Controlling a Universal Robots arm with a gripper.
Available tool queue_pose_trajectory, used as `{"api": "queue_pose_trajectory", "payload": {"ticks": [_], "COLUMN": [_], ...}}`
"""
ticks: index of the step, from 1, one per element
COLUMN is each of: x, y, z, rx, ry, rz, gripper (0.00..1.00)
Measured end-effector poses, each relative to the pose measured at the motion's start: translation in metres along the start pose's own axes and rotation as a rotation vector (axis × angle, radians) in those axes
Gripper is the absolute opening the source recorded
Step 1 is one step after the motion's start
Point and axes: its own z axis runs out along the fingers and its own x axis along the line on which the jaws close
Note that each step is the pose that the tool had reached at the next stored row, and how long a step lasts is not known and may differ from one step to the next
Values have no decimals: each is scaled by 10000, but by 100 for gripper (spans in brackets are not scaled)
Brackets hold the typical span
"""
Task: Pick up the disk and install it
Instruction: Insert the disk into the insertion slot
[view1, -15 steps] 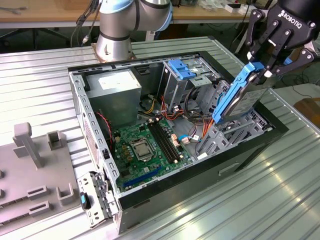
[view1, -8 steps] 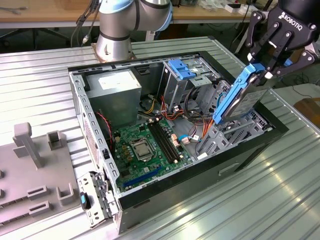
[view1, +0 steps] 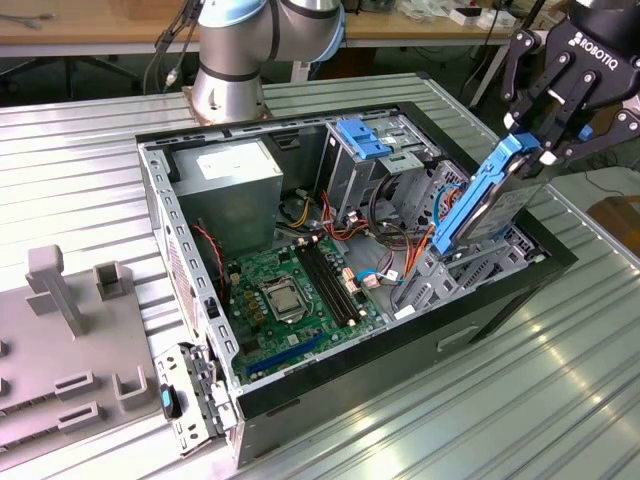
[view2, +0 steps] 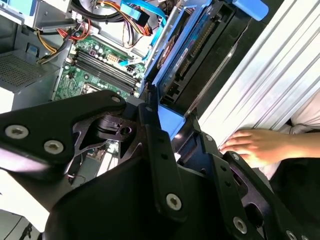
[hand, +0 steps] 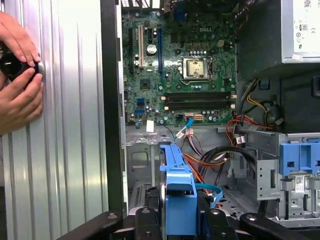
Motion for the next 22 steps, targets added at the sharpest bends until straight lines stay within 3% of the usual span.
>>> {"api": "queue_pose_trajectory", "payload": {"ticks": [4, 20, 22], "x": [1, 13, 21], "y": [0, -14, -13], "z": [11, 82, 143], "rx": [-14, -9, -7], "ry": [-9, -5, -6], "rz": [-345, -214, -202], "gripper": [36, 36, 36]}}
